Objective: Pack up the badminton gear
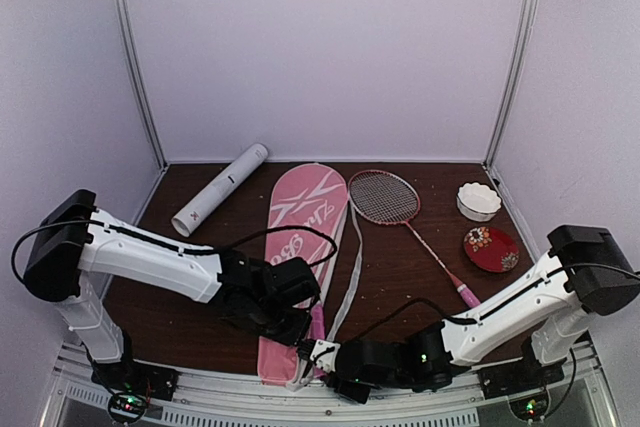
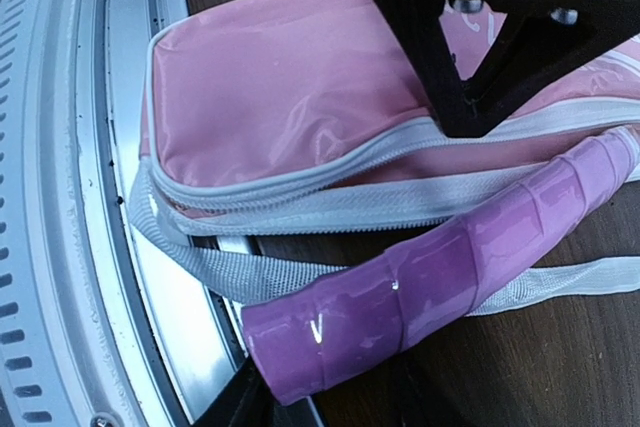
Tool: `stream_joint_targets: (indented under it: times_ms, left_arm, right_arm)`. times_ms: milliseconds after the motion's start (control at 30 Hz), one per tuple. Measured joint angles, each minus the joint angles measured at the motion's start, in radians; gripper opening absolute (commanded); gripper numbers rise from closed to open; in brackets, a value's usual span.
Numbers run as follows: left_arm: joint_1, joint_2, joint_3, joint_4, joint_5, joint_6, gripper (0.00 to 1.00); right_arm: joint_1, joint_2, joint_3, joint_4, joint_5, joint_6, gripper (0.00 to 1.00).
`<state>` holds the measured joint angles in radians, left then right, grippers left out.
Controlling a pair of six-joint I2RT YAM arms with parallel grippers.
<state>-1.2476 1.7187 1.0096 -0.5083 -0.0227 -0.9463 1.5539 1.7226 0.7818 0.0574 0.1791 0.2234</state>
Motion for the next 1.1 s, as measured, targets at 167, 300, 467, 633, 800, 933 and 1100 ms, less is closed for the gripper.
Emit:
stream_joint_targets:
  times_ms: [167,300,467,633,800,933,1100]
  left_arm:
    - [0.0,-0.053,-0.016,0.006,0.0,0.002,0.0]
    - [0.0,-0.136,-0.045,0.022,0.004,0.01,0.0]
    - [0.0,-0.195,-0.073,0.06,0.024,0.026,0.0]
    - [0.011,-0.204,-0.112,0.106,0.054,0.045,0.0]
    - [0.024,-0.204,-0.123,0.127,0.076,0.073,0.0]
    - [0.028,-0.211,-0.133,0.147,0.089,0.086,0.0]
    - [0.032,-0.229,-0.147,0.153,0.097,0.091,0.0]
  right_arm:
    - [0.001,-0.008,0.0,0.011,0.001,-0.01,0.35]
    - [0.006,-0.019,0.0,0.025,0.003,-0.016,0.34]
    - [0.009,-0.019,0.005,0.03,0.006,-0.024,0.29]
    - [0.013,-0.019,0.026,0.04,0.011,-0.035,0.2]
    - [0.016,-0.019,0.035,0.05,0.026,-0.045,0.1]
    - [0.018,-0.018,0.037,0.061,0.031,-0.061,0.05]
    - [0.018,0.009,0.065,0.058,0.031,-0.07,0.04]
